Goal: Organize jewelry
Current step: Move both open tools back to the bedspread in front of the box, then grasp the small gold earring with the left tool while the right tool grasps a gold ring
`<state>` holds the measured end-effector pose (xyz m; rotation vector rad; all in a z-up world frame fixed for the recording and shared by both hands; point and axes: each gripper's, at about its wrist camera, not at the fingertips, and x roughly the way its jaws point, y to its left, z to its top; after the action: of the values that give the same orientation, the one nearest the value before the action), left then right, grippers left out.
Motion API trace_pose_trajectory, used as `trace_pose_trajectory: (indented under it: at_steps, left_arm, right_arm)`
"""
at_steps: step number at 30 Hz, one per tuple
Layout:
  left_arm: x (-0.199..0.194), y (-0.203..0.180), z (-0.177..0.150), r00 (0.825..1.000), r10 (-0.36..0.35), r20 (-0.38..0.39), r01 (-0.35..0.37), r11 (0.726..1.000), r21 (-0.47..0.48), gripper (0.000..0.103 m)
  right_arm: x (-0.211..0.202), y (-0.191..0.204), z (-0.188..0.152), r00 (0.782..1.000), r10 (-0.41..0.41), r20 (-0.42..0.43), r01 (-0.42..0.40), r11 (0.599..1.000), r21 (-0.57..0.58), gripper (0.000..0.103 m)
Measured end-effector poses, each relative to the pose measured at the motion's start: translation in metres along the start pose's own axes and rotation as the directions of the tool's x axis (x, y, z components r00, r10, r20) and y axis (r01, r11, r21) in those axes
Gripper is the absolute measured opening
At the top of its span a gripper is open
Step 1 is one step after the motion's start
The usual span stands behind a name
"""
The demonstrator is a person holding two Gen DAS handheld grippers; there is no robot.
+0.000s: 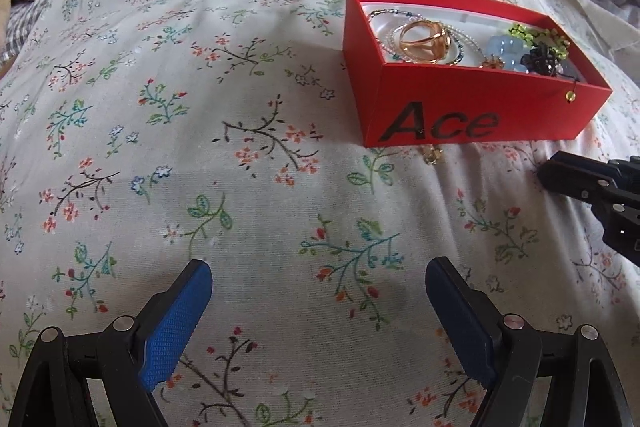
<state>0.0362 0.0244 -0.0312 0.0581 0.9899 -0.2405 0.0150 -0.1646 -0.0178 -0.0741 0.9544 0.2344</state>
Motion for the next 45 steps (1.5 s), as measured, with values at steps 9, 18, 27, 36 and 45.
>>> trace_pose_trajectory:
  at_steps: [9,18,27,36,45]
  left_arm:
    - [0.009,-0.018,0.017,0.975,-0.222,-0.011,0.221,0.974,-0.054,0.057]
    - [0.027,-0.043,0.029,0.971,-0.238,-0.02,0.237,0.971,-0.032,0.029]
    - [0.039,-0.043,0.04,0.977,-0.213,-0.001,0.212,0.974,-0.075,0.015]
    - [0.042,-0.035,0.042,0.982,-0.187,0.004,0.187,0.978,-0.091,0.0]
    - [0.031,-0.03,0.034,0.979,-0.205,-0.008,0.204,0.976,-0.072,0.0]
  right_arm:
    - [-0.014,-0.011,0.004,1.0,0.023,0.011,-0.024,0.999,0.036,0.013]
    - [-0.028,-0.023,0.003,0.999,0.042,0.021,-0.043,0.998,0.048,0.013]
    - [-0.034,-0.04,0.002,0.999,0.038,0.023,-0.039,0.996,0.078,0.013]
    - [-0.035,-0.046,0.006,0.999,0.033,0.02,-0.035,0.995,0.098,0.013]
    - [-0.039,-0.047,0.011,0.999,0.035,0.027,-0.038,0.993,0.114,0.013]
